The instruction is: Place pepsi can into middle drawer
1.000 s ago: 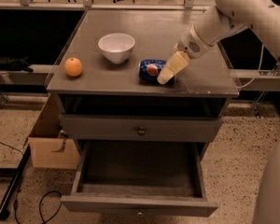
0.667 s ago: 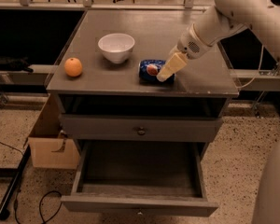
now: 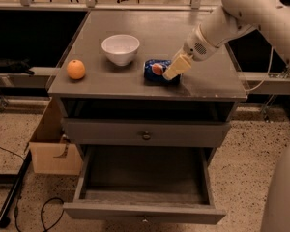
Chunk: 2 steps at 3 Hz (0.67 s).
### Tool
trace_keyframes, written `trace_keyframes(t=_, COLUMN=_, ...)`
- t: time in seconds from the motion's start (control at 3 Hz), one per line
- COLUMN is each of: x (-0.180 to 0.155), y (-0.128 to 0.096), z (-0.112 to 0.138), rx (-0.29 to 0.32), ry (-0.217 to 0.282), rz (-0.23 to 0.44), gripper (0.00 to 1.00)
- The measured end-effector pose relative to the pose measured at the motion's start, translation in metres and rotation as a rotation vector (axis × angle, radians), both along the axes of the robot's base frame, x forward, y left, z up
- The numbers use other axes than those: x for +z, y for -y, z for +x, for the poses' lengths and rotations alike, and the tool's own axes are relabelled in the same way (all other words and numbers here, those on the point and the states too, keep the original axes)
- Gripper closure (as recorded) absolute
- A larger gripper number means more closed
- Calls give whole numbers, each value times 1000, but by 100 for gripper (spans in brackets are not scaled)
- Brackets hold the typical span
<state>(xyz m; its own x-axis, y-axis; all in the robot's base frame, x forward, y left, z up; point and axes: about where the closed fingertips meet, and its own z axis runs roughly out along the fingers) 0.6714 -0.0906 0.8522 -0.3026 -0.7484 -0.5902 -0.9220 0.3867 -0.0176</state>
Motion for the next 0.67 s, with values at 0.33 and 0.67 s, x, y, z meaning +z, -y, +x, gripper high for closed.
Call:
trace_keyframes(t=0.33, x=-1, y=-1, z=0, rx=-1, ry=-5, rz=-4, gripper=100)
trace_keyframes(t=0.67, x=-2, y=-1, z=0, rx=-3, ry=-10, rz=-9, gripper=100)
